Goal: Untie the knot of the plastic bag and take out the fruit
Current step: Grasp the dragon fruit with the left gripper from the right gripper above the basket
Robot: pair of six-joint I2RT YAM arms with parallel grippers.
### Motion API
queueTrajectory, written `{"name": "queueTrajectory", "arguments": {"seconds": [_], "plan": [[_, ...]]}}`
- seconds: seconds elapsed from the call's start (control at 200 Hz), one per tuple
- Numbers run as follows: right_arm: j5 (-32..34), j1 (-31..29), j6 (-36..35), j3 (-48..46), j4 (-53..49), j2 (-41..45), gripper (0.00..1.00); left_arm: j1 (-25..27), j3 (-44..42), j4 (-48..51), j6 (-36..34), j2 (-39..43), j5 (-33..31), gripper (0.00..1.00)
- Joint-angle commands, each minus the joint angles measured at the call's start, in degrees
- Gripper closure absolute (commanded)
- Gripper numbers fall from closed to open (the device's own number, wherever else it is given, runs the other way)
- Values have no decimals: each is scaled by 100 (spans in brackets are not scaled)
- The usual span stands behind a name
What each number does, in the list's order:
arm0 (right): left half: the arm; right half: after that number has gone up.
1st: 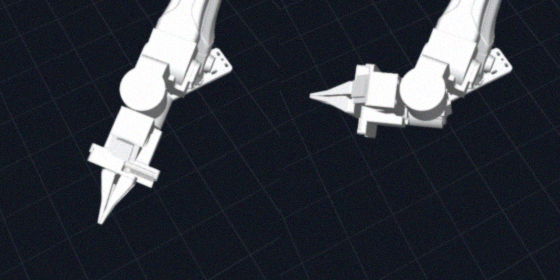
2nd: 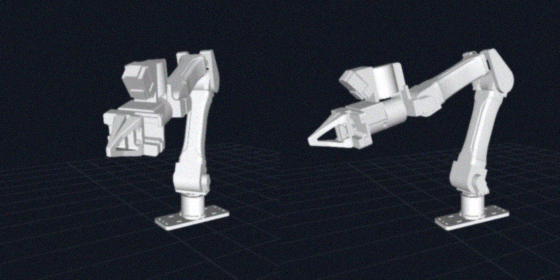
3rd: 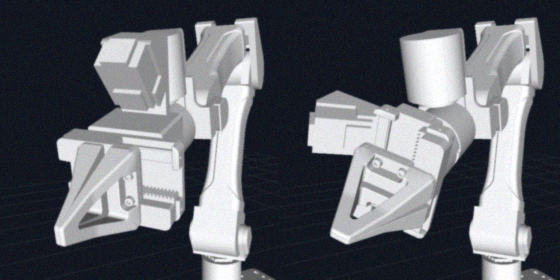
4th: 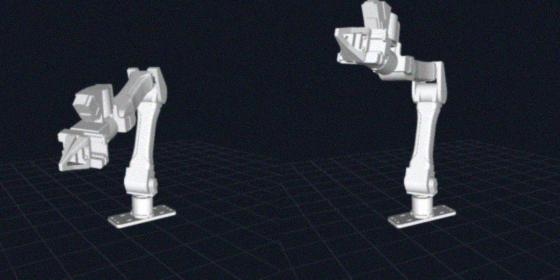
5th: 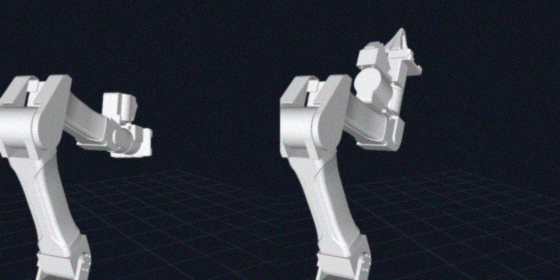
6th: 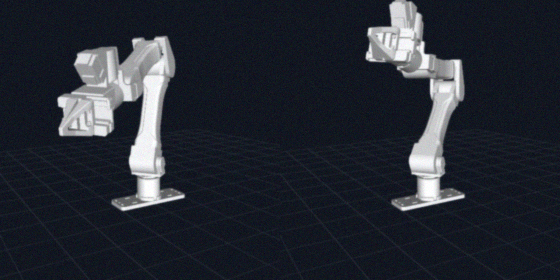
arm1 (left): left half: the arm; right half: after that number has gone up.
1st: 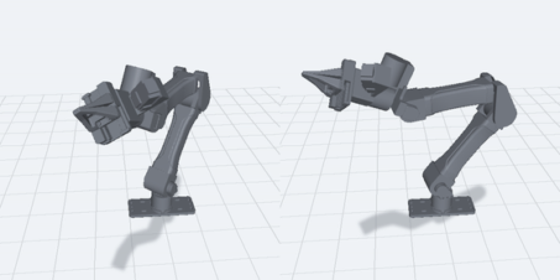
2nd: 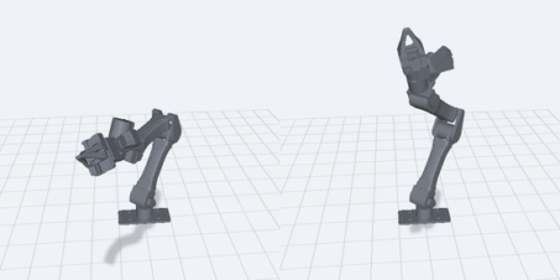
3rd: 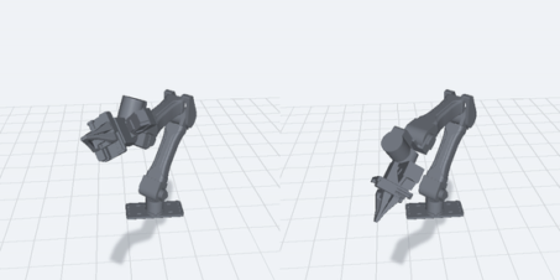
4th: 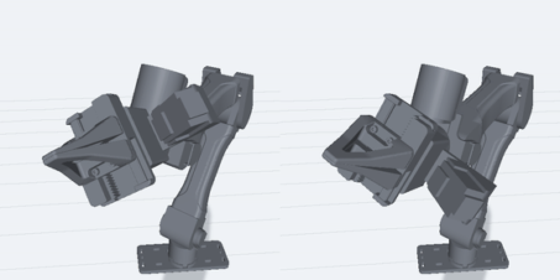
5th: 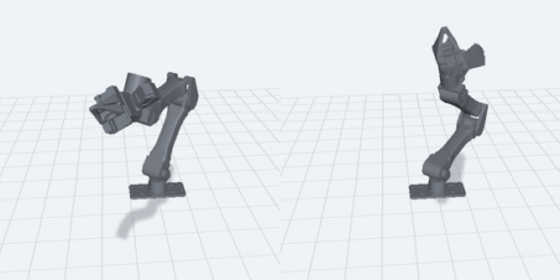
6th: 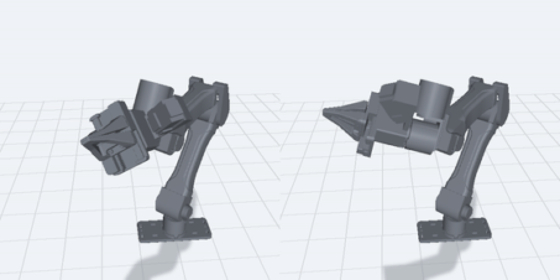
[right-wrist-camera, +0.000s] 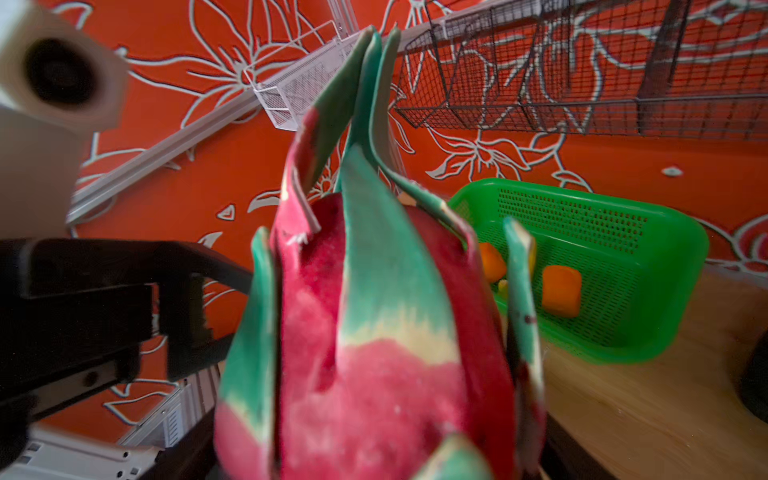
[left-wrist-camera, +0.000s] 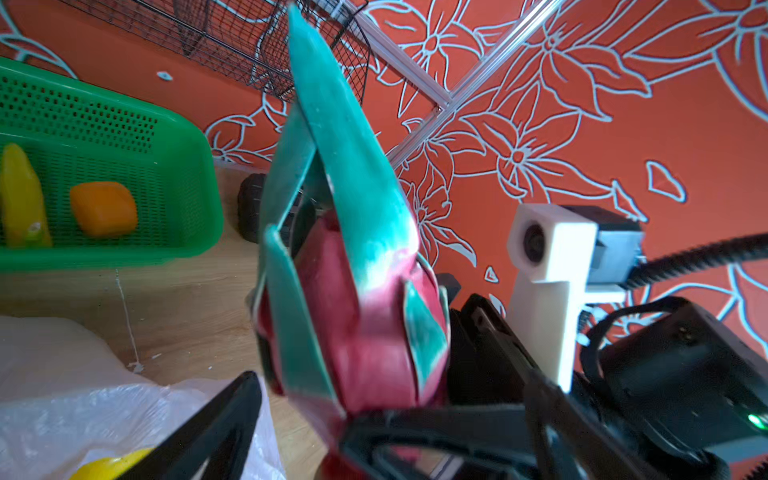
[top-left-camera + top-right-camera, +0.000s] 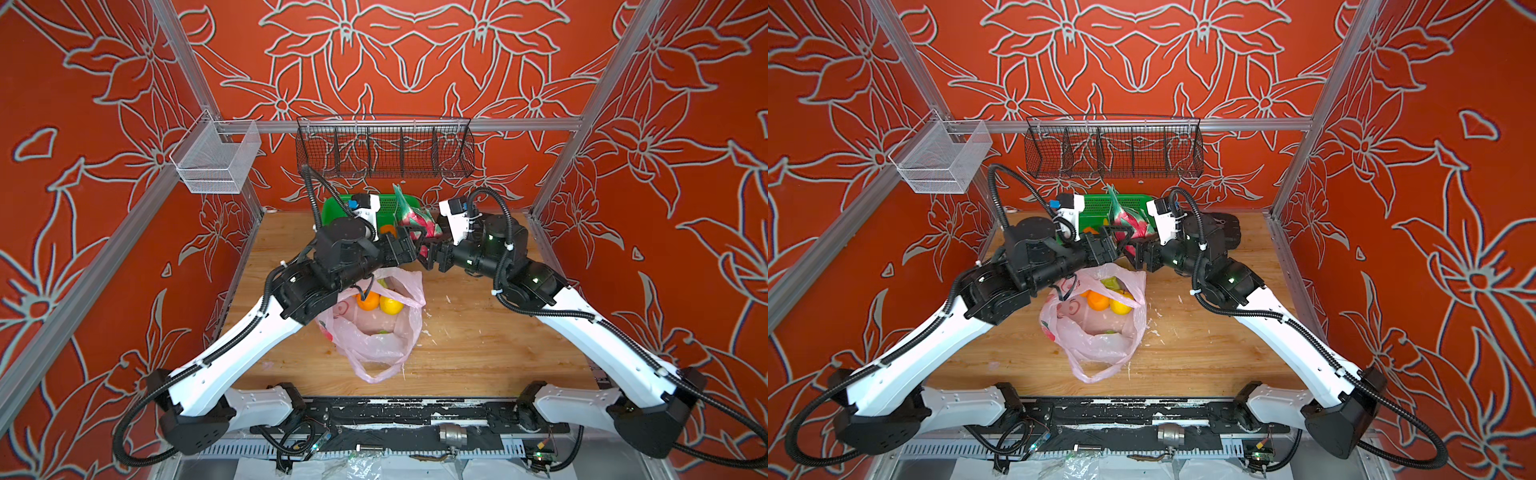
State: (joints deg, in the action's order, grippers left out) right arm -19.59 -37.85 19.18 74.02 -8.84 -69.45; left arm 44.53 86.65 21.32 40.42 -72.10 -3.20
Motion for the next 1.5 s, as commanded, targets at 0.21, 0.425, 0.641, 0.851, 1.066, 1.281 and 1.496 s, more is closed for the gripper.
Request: {"name": "queueTrajectory", "arguments": {"seconds": [0.21, 0.425, 0.641, 0.851, 1.066, 1.281, 1.496], "plan": [[-725, 14, -110, -343, 1182, 479, 46, -24, 133, -267, -215, -271, 62, 2], [-1047, 14, 173, -773, 2181, 653, 46, -70, 149, -942, 300, -471, 1380, 3], [-858, 14, -27, -1043, 2218, 926, 47, -205, 321, -138, 170, -375, 564, 3], [-581, 14, -207, -1059, 2102, 1074, 48, -270, 258, 59, -31, -262, 484, 3], [-509, 14, -279, -1148, 2168, 1155, 49, -277, 348, 215, -212, -367, 554, 3], [-476, 14, -349, -1167, 2088, 1195, 50, -449, 712, 716, -745, -559, 336, 3], [-167, 15, -458, -1247, 1940, 1280, 50, -744, 554, 831, -621, -49, 453, 3]]}}
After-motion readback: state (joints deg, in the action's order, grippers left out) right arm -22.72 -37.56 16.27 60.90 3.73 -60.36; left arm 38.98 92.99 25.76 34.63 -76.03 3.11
